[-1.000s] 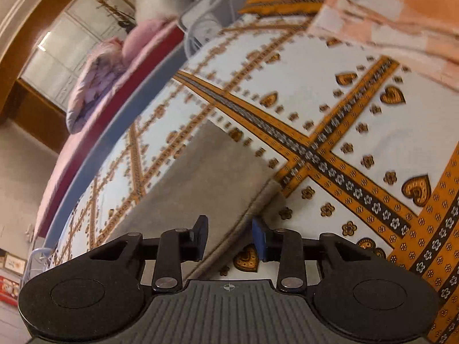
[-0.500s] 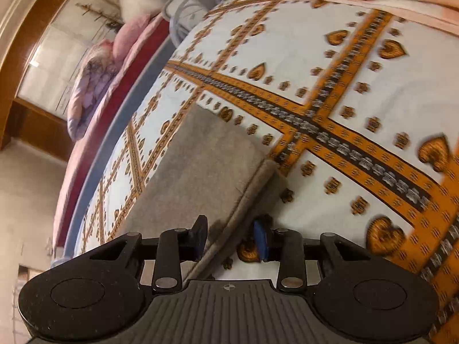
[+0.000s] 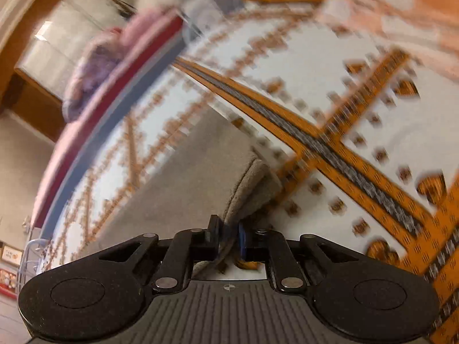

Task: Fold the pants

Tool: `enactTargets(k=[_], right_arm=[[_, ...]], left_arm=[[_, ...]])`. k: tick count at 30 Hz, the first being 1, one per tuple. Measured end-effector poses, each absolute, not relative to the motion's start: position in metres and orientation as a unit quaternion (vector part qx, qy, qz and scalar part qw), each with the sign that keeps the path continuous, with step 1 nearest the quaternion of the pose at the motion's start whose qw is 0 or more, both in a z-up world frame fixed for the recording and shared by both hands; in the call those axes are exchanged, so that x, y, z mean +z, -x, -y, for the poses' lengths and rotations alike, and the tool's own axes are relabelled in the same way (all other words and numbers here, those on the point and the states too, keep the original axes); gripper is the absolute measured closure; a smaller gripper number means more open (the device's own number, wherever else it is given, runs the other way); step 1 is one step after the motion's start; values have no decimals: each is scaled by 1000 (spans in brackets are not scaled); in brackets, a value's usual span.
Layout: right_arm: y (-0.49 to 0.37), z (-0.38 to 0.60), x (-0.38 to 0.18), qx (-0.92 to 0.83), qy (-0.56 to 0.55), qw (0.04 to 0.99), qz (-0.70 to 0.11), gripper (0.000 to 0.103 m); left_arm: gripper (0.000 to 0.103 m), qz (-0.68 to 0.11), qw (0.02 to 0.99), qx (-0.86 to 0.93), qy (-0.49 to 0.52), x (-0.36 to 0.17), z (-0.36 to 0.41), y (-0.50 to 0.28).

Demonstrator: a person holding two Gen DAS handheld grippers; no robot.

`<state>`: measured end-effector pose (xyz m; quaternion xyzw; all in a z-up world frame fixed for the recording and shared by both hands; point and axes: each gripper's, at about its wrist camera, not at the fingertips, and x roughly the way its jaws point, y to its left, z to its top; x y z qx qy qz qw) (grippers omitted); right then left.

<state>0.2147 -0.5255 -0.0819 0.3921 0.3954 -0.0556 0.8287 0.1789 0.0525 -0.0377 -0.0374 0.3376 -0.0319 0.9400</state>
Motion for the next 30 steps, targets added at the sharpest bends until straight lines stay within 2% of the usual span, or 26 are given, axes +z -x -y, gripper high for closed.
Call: enactTargets(k=[4,6,8,15,27,28,30], right_arm=[[-203,533,-72,-42,-414,830,-371,91],[-200,535,-71,-51,-411,828,-378,91],[-199,539,-74,-59,-411,823,-387,91],[-194,557,-77,-44,-455,806,-376,91],[-205,550,-89,-43,-464,795,-387,91],[-204,551,-91,-44,-469,791,-390,90],[-203,552,-93,-42,-475,787,-391,81]], left_arm=[[21,-345,937,-49,35,-54,-5,-182],[20,-397,917,-28,6,-76,12,-191],[19,-379,925,-12,-18,-78,20,-187],[22,-355,934,-8,28,-65,17,-188],[19,-371,926,-64,27,-71,79,-188],[19,-372,926,-63,28,-72,80,-186],[20,-374,925,-58,32,-72,80,-188]])
